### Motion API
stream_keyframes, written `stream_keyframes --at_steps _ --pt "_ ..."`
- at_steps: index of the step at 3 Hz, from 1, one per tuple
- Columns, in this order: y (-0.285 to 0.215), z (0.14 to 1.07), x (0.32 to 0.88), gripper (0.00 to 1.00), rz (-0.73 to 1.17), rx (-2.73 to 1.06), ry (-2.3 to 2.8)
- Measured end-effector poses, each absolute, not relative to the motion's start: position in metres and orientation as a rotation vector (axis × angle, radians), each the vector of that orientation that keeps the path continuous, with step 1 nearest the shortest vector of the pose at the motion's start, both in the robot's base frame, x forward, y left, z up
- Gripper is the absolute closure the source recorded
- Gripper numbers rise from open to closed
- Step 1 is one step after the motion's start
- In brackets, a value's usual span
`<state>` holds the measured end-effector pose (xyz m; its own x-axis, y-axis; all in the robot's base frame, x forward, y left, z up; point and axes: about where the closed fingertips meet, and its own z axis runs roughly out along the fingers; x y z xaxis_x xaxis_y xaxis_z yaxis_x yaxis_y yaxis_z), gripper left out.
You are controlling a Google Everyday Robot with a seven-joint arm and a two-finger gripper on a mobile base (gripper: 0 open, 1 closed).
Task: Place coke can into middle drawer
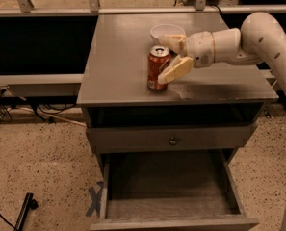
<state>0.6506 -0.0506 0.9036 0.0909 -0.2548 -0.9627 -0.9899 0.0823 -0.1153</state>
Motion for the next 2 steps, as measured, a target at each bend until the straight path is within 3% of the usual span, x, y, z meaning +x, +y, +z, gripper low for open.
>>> stream_keyframes --at_steps 2 --pt "-0.0472 0.9071 0.6459 0.5 0.974 -1.32 1.309"
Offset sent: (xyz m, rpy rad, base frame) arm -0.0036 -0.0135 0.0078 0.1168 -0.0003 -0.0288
